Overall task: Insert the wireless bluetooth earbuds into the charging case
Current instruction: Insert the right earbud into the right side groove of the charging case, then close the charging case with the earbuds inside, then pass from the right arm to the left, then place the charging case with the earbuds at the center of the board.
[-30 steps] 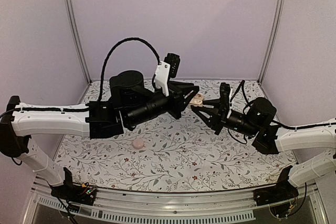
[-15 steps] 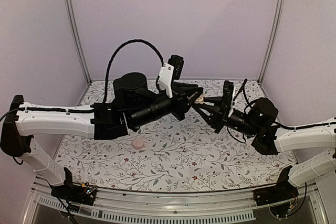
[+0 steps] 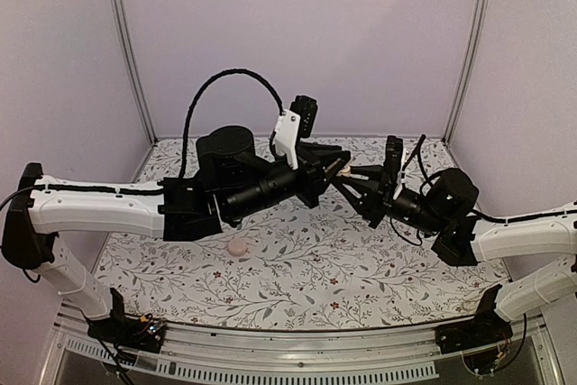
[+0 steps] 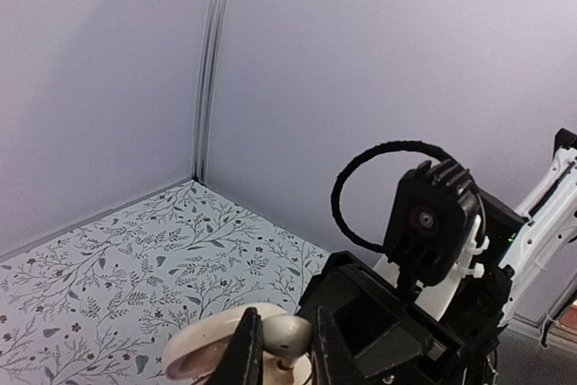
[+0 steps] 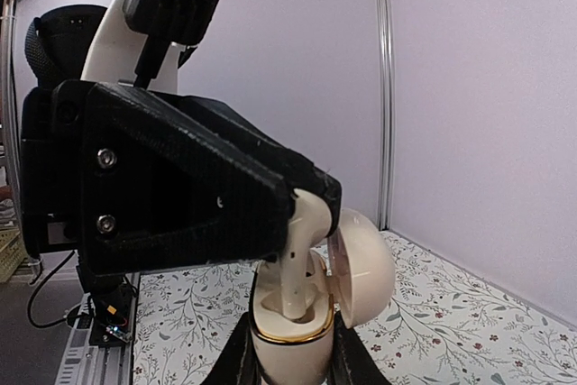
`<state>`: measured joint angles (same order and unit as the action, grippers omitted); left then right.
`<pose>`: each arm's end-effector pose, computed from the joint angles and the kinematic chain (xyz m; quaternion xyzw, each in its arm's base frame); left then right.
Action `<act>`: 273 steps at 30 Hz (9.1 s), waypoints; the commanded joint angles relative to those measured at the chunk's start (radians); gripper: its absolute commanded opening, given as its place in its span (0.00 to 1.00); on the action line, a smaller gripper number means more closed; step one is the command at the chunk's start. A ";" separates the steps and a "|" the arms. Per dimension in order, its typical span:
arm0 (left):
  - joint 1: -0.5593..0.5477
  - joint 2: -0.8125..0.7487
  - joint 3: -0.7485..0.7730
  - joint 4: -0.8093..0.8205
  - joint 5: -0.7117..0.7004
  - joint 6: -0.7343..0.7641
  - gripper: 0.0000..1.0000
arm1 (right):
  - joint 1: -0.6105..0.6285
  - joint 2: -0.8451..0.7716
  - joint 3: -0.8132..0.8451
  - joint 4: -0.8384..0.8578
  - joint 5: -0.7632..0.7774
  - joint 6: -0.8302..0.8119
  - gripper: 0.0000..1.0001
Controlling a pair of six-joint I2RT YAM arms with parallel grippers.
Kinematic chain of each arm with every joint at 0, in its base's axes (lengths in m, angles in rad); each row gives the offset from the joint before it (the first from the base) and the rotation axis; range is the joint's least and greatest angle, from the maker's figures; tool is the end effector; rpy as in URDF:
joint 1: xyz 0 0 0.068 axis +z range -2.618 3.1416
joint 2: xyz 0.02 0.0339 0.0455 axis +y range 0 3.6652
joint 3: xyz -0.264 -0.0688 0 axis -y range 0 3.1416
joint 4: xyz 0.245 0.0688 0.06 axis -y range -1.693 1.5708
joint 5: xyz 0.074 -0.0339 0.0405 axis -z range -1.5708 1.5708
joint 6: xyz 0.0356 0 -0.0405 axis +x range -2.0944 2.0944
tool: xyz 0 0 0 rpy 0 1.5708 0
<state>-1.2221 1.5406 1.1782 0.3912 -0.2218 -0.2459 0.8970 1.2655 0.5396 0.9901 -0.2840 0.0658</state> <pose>0.1341 -0.3461 0.3498 0.2547 0.6489 -0.4202 0.5809 0.1595 0.2158 0.2758 -0.3457 0.5051 0.4402 0.6569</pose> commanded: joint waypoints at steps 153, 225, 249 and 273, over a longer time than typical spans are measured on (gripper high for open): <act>-0.014 -0.158 0.035 -0.572 0.574 0.415 0.83 | -0.019 -0.130 0.167 -0.525 -0.458 -0.014 0.17; -0.069 -0.037 0.060 -0.542 -0.154 0.818 0.39 | -0.102 -0.002 0.239 -0.613 -0.440 0.377 0.43; 0.718 0.284 0.164 -0.509 0.374 0.160 0.36 | -0.349 -0.349 0.105 -0.805 0.006 0.347 0.99; 0.836 0.788 0.592 -0.769 0.382 0.108 0.37 | -0.350 -0.350 0.045 -0.812 0.003 0.318 0.99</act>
<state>-0.3939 2.2955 1.7313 -0.3317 0.1490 -0.1280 0.5495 0.9154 0.5800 0.1772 -0.2729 0.4007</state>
